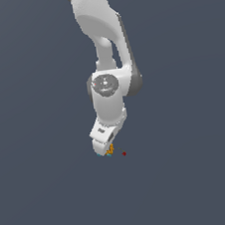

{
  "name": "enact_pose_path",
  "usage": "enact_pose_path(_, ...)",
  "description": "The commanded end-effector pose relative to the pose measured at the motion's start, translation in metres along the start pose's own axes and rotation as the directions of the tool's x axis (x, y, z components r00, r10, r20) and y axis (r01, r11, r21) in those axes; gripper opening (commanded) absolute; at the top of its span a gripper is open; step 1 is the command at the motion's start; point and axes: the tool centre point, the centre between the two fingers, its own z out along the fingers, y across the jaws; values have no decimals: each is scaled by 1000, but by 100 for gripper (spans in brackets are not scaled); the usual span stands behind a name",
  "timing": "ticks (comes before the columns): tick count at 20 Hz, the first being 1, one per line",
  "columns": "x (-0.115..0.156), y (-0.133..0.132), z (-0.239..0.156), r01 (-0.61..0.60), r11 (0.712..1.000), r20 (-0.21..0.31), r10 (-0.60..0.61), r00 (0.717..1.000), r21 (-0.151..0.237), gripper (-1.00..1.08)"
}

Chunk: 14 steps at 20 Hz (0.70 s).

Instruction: Pick up the object and move it to a goal position.

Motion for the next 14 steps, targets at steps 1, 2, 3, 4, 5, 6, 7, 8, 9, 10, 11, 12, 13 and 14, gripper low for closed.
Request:
enact_pose_path(1, -2, 3, 7, 66, 998, 1, -66, 998, 3, 100)
enact_pose_path(2, -2, 4, 9, 92, 996, 1, -92, 996, 4, 100)
enact_pose_path(3, -3, 5, 12, 118, 993, 1, -118, 993, 5, 100)
enact_pose_path(4, -4, 7, 15, 144, 990, 1, -144, 990, 7, 100)
enact_pose_path(5, -4, 8, 17, 169, 986, 1, -169, 986, 8, 100)
enact_pose_path(6, -5, 9, 20, 194, 981, 1, -194, 981, 9, 100)
enact_pose_path(7, -6, 10, 23, 218, 976, 1, -218, 976, 10, 100)
enact_pose_path(8, -6, 11, 25, 240, 971, 0, -240, 971, 11, 100)
enact_pose_path(9, -7, 12, 27, 261, 965, 0, -261, 965, 12, 100)
enact_pose_path(10, -8, 13, 29, 281, 960, -1, -281, 960, 13, 100)
enact_pose_path(11, -8, 14, 31, 299, 954, -1, -299, 954, 14, 100)
enact_pose_path(12, -9, 14, 33, 316, 949, -2, -316, 949, 15, 100)
enact_pose_path(13, -9, 15, 35, 331, 943, -2, -331, 944, 16, 100)
enact_pose_path(14, -10, 16, 36, 345, 938, -3, -345, 939, 16, 100)
